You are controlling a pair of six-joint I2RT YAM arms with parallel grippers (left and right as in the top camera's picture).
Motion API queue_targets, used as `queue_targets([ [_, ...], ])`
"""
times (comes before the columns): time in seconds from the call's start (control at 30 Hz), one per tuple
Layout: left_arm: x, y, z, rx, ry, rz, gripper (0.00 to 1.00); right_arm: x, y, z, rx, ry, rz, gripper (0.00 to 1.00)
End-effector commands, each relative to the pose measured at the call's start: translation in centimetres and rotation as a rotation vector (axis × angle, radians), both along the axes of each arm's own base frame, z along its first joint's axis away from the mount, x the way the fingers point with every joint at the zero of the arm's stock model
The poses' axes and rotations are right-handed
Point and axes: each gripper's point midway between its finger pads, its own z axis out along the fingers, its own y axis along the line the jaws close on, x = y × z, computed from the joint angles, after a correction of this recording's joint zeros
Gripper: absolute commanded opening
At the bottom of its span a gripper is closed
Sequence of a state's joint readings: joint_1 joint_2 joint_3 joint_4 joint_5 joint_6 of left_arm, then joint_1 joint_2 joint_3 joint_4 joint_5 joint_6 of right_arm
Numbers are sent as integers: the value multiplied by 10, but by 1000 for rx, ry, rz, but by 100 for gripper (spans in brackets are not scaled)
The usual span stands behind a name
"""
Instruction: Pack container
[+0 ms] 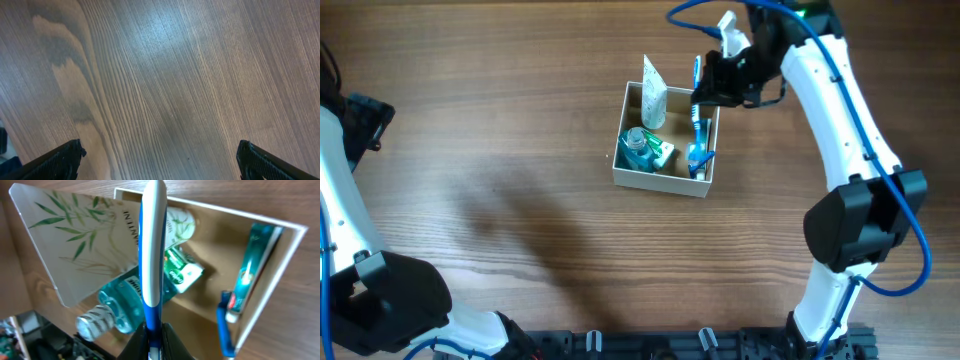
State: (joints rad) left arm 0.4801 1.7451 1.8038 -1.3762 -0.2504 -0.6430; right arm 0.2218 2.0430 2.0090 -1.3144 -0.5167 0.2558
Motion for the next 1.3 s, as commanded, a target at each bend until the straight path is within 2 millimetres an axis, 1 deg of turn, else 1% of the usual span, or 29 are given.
queue_targets([
  [0.0,-3,3,-2,5,6,27,100,-6,15,-8,11,66,-39,15],
  [0.07,-3,3,-2,5,6,27,100,-8,19,-9,-3,66,-33,31],
  [0.1,-3,3,-2,5,6,27,100,-9,20,-10,-16,74,-48,36],
  [0.13,-3,3,-2,5,6,27,100,-9,21,-11,-29,81,-65,45],
  [0.2,-3,3,-2,5,6,27,100,-8,18,-13,-49,84,-87,50],
  [0.3,-3,3,-2,5,6,27,100,-4,9,-17,-102,80,-131,50],
  [0.43,-3,3,-2,5,6,27,100,4,-13,-22,-166,63,-177,53],
  [0.5,-3,3,-2,5,6,27,100,8,-29,-23,-195,62,-212,56],
  [0.57,-3,3,-2,5,6,27,100,13,-54,-26,-235,65,-267,64],
  [0.6,-3,3,-2,5,6,27,100,16,-66,-26,-249,68,-293,67],
  [0.67,-3,3,-2,5,6,27,100,21,-94,-28,-274,71,-353,75],
  [0.73,-3,3,-2,5,6,27,100,24,-117,-29,-303,70,-396,79],
  [0.8,-3,3,-2,5,6,27,100,27,-148,-30,-358,65,-452,83],
  [0.87,-3,3,-2,5,6,27,100,28,-172,-31,-402,52,-468,90],
  [0.97,-3,3,-2,5,6,27,100,27,-199,-32,-469,30,-450,93],
  [1.03,-3,3,-2,5,6,27,100,27,-220,-31,-534,25,-483,99],
  [1.17,-3,3,-2,5,6,27,100,28,-255,-28,-663,-3,-540,100],
  [1.27,-3,3,-2,5,6,27,100,32,-280,-22,-768,-43,-586,100],
])
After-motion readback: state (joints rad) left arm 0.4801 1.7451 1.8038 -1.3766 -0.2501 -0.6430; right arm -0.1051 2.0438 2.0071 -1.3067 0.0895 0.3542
